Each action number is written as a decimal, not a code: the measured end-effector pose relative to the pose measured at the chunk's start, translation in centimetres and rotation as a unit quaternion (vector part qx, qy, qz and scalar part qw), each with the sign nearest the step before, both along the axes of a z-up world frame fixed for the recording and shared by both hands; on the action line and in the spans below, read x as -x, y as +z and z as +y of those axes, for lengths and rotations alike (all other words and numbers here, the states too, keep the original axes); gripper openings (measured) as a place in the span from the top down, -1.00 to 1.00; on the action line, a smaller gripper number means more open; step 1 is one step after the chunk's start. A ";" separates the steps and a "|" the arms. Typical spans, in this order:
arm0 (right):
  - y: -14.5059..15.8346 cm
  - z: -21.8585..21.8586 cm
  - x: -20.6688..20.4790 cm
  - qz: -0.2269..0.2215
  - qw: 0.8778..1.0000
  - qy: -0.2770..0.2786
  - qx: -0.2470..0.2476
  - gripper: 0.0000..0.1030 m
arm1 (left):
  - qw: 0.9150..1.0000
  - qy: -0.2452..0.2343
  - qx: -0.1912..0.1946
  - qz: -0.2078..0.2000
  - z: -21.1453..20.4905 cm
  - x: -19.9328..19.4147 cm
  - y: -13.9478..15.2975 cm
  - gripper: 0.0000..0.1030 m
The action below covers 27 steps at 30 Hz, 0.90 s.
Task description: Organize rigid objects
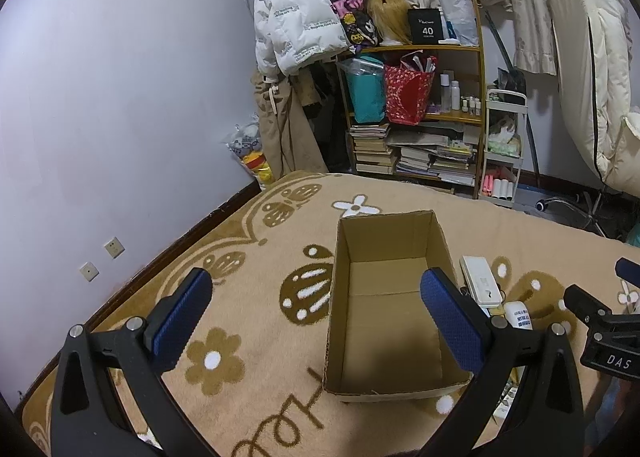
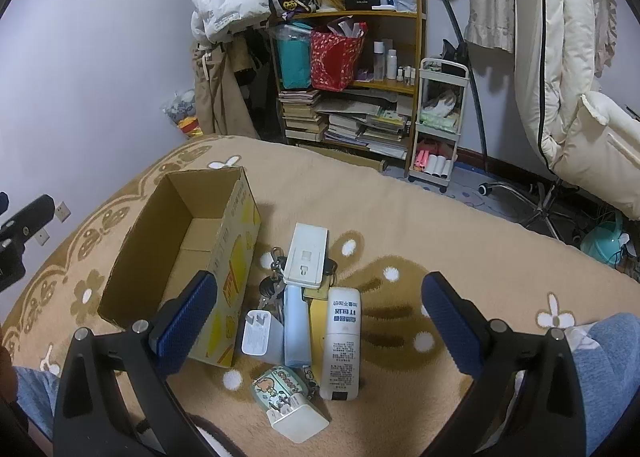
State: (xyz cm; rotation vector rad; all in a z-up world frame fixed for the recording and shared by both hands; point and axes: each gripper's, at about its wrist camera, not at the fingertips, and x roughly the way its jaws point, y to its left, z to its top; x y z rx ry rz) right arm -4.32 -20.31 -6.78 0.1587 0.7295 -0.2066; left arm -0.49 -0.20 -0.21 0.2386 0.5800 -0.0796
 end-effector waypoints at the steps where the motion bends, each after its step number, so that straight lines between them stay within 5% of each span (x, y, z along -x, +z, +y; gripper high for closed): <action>1: 0.0 -0.1 0.0 0.000 1.000 -0.001 -0.001 -1.00 | 1.000 0.000 0.001 0.000 0.0 -0.1 0.1 -1.00; 27: -1.1 0.2 -0.4 0.004 1.000 0.002 0.001 -1.00 | 1.000 0.005 -0.002 -0.002 0.0 0.1 0.6 -1.00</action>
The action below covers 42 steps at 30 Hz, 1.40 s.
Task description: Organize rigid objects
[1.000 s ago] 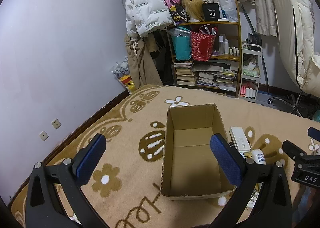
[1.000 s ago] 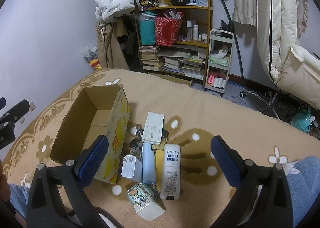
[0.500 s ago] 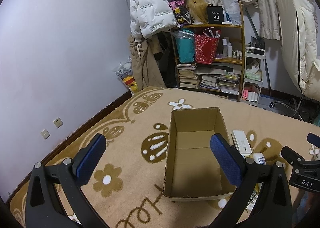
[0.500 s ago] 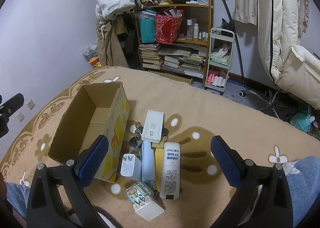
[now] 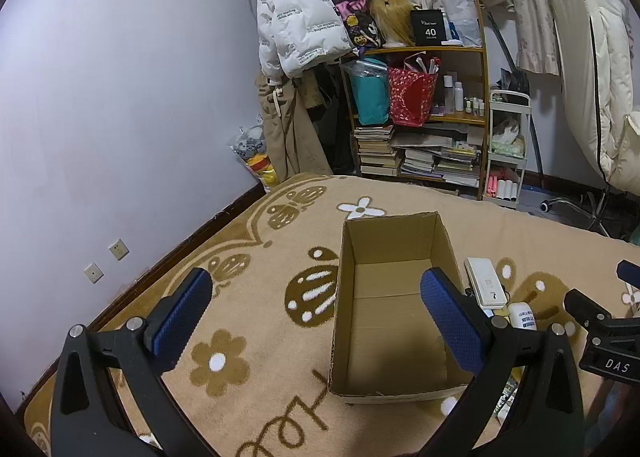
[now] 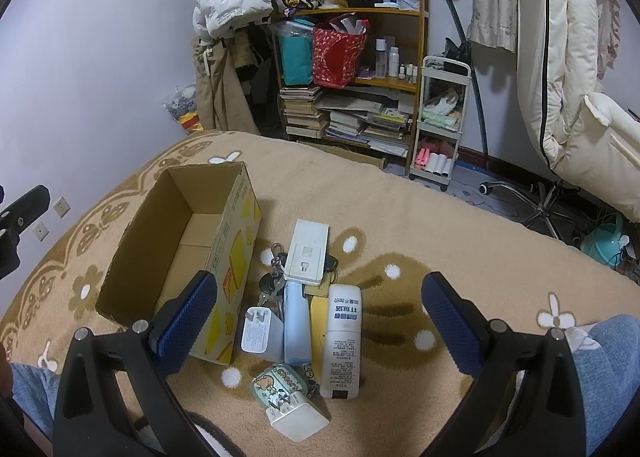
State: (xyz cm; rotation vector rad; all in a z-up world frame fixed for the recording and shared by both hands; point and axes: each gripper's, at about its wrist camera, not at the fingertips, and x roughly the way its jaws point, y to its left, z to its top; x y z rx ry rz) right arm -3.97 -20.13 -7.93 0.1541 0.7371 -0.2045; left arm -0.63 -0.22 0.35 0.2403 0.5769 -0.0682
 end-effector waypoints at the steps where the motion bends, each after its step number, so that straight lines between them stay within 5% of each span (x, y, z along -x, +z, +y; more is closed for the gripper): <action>1: 0.0 -0.1 0.0 0.000 1.000 0.000 0.000 -1.00 | 1.000 -0.001 0.001 0.001 -0.1 0.0 0.0 -1.00; 42: 0.0 0.1 0.0 0.002 1.000 0.001 0.001 -1.00 | 1.000 -0.008 -0.018 0.004 0.0 -0.6 -0.6 -1.00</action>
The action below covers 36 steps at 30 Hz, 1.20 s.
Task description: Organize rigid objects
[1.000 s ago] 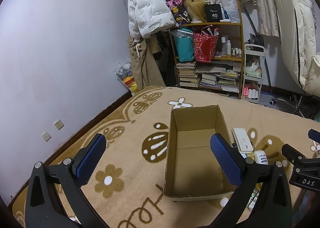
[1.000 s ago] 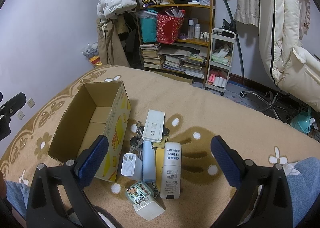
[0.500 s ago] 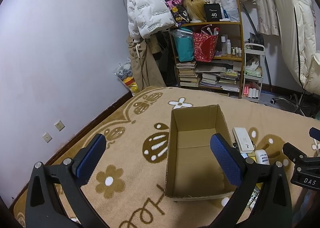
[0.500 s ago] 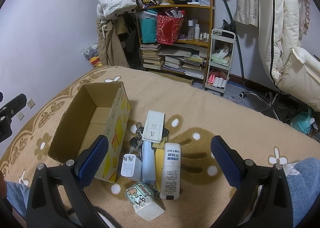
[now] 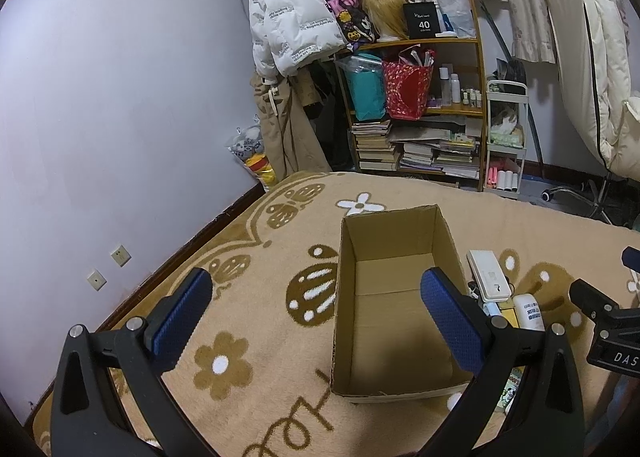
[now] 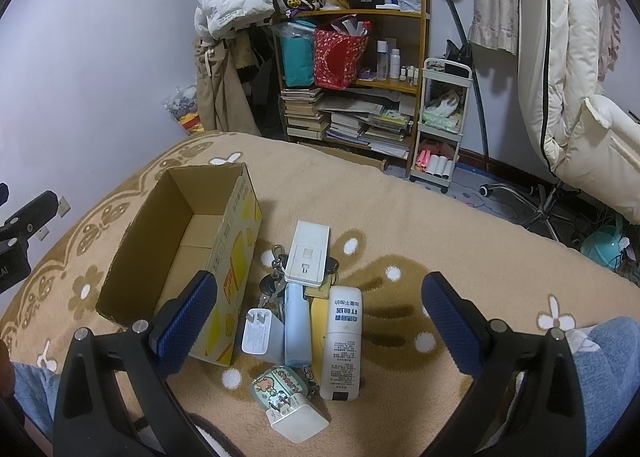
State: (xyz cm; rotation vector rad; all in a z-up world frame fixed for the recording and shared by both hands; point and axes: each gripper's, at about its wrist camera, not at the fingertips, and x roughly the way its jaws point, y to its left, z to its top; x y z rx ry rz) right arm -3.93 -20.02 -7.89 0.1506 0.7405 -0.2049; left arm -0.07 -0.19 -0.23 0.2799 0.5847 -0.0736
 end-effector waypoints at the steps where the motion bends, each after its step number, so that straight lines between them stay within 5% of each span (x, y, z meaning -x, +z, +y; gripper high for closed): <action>1: 0.2 -0.1 0.0 0.000 1.000 0.000 0.001 -1.00 | 1.000 0.000 0.000 0.000 -0.1 0.1 0.0 -1.00; 22: -1.7 -0.5 -2.3 0.037 0.999 0.009 -0.014 -1.00 | 0.997 0.021 -0.016 0.068 0.3 -5.1 -4.6 -1.00; 36: -5.8 -1.4 -3.5 0.115 0.992 0.011 -0.048 -1.00 | 0.983 0.065 0.040 0.167 3.1 -8.5 -9.5 -0.86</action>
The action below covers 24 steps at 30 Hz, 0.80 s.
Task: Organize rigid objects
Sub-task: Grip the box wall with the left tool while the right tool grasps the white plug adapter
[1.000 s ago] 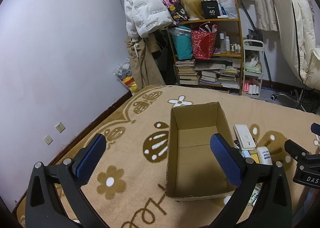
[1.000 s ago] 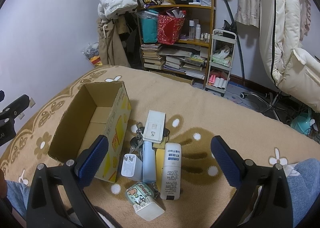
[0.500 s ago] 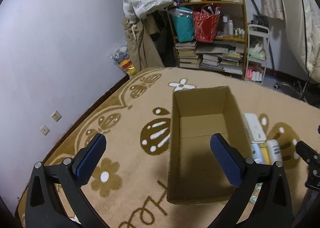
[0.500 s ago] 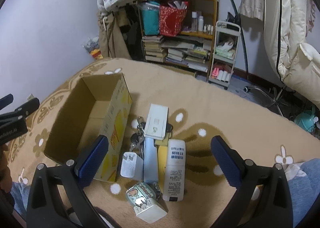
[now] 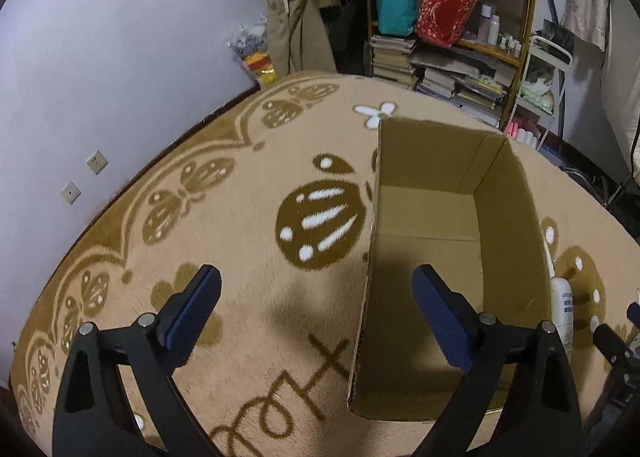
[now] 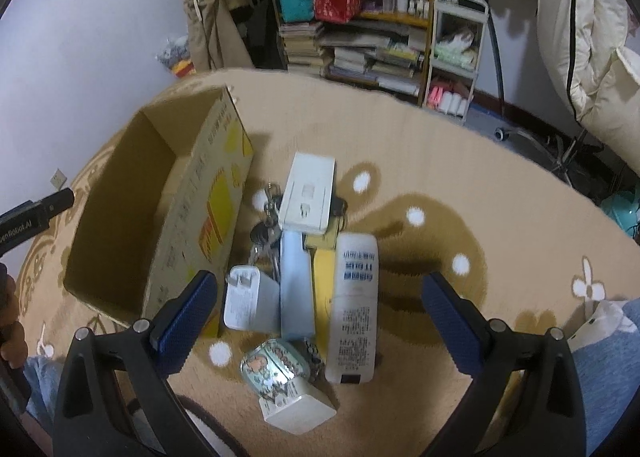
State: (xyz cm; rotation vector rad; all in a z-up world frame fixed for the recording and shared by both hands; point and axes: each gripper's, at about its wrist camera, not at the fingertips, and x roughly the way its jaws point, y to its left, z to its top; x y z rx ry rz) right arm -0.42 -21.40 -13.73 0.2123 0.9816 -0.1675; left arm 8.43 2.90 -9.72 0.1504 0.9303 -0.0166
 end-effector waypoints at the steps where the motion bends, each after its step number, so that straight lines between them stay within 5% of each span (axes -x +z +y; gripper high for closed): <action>1: -0.4 0.0 0.0 0.008 1.000 0.001 -0.005 -1.00 | 1.000 -0.001 -0.002 0.004 -0.1 0.1 -0.2 -0.86; 10: -2.8 0.4 0.8 0.064 0.998 0.010 -0.012 -1.00 | 0.999 -0.009 -0.026 0.020 -1.1 0.3 -1.4 -0.61; 12: -3.3 0.5 0.9 0.075 0.997 0.013 -0.016 -0.76 | 0.999 -0.009 -0.024 0.026 -1.1 0.2 -1.6 -0.55; 24: -5.6 3.2 1.2 0.140 0.985 0.092 -0.046 -0.68 | 0.997 -0.016 0.012 0.077 -1.1 -0.4 -3.9 0.23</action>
